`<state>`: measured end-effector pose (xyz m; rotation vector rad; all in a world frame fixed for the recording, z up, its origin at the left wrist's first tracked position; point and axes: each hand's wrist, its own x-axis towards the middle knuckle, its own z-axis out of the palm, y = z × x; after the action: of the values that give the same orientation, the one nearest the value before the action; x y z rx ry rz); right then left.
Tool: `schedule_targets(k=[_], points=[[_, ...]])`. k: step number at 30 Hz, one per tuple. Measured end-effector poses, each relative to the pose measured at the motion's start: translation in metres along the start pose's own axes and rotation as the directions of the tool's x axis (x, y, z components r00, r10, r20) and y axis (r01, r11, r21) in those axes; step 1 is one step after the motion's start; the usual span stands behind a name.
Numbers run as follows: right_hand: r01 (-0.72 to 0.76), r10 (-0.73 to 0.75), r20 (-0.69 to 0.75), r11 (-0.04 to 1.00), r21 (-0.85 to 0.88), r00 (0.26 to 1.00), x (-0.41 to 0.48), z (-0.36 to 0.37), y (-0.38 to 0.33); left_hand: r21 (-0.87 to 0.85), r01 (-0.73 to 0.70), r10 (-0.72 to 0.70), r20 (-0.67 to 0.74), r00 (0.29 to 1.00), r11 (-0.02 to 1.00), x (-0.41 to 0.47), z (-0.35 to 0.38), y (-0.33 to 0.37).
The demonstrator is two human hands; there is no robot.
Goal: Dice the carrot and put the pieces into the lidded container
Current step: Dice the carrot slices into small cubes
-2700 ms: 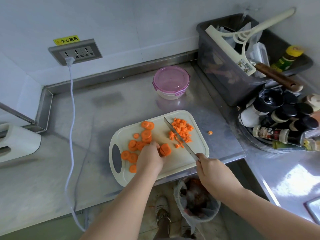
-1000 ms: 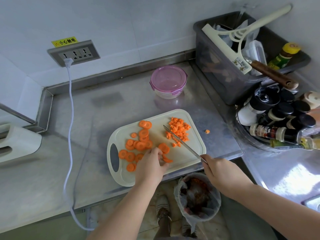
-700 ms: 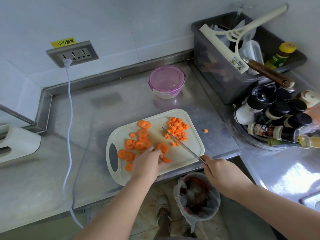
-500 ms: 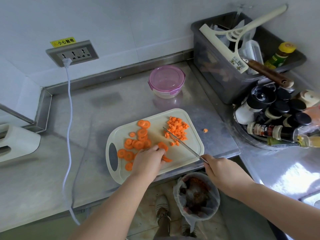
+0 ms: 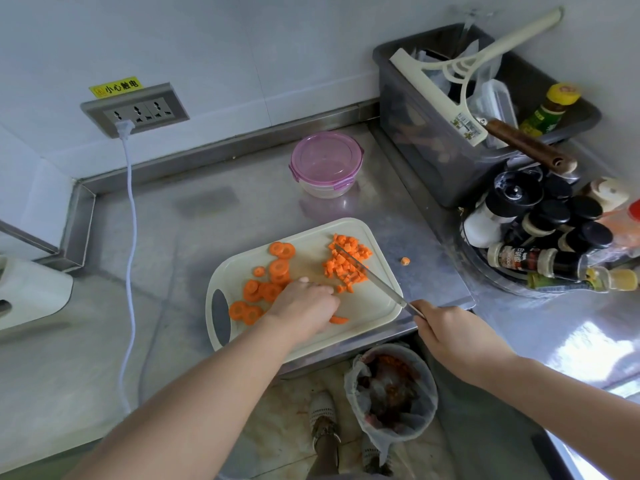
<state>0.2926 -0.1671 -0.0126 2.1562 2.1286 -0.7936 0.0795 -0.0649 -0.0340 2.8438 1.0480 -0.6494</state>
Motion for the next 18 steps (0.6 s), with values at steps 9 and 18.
schedule_targets(k=[9, 18], points=[[0.011, -0.011, 0.005, 1.000, 0.005, 1.000, 0.001, 0.000, -0.002, 0.075, -0.079, 0.077, 0.032, 0.997, 0.994, -0.004, 0.003, -0.016], [0.007, -0.007, -0.007, 1.000, -0.003, 1.000, 0.001, -0.002, 0.002, -0.141, 0.075, -0.088, -0.089, 0.992, 0.987, -0.009, -0.005, -0.021]])
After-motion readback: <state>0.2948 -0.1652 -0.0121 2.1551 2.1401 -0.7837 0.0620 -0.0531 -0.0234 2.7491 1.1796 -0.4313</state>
